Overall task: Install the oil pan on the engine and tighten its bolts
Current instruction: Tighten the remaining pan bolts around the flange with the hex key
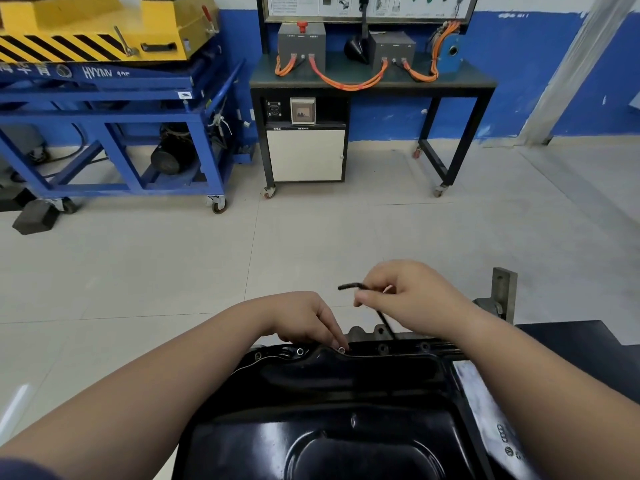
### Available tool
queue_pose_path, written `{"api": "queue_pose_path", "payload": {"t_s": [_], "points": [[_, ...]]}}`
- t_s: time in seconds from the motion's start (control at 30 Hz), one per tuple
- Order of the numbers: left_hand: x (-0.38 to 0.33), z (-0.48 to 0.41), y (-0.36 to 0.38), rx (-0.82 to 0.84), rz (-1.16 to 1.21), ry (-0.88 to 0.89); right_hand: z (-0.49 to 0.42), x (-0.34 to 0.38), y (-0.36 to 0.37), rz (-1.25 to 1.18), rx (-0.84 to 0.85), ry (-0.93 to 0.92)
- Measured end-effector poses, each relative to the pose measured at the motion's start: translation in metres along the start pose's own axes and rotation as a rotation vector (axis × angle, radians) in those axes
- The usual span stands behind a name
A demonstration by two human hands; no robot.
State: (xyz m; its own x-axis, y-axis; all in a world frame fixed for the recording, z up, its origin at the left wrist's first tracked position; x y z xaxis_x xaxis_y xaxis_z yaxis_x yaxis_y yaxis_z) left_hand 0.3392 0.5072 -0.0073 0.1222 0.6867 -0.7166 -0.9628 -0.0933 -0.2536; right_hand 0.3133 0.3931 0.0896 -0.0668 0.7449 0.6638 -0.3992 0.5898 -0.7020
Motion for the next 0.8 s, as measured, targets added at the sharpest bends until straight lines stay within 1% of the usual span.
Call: {"api": "queue_pose_path", "payload": {"t_s": [0.07,0.13,0.23,0.37,0.8], "points": [[0.001,0.000,0.000,-0.005,0.000,0.009,0.013,0.015,-0.010,0.019,-0.075,-0.092],[0.001,0.000,0.000,-0.007,-0.007,0.012,0.023,0.023,-0.011,-0.035,-0.089,-0.160],[0.000,0.000,-0.001,-0.012,-0.007,0.010,0.030,0.025,-0.004,-0.035,-0.093,-0.221],[0.002,0.000,-0.003,-0.038,-0.011,-0.006,0.036,0.027,-0.001,-0.095,-0.158,-0.310],[-0.002,0.006,-0.001,-0.060,-0.025,-0.040,0.045,0.032,0.007,0.035,-0.217,-0.376]]}}
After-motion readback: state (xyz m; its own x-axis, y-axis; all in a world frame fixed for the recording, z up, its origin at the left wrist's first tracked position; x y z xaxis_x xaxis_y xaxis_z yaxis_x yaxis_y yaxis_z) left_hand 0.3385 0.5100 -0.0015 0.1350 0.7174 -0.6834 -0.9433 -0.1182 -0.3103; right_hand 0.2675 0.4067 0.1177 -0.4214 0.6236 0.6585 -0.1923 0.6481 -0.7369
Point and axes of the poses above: each hand's wrist, its own z-axis away from the middle knuckle, its own y-axis out of the palm, x = y × z, the point moved 8 cm from there along -z, towards the middle knuckle, and after that the axes turned 13 degrees about x, right-handed, at the moved point
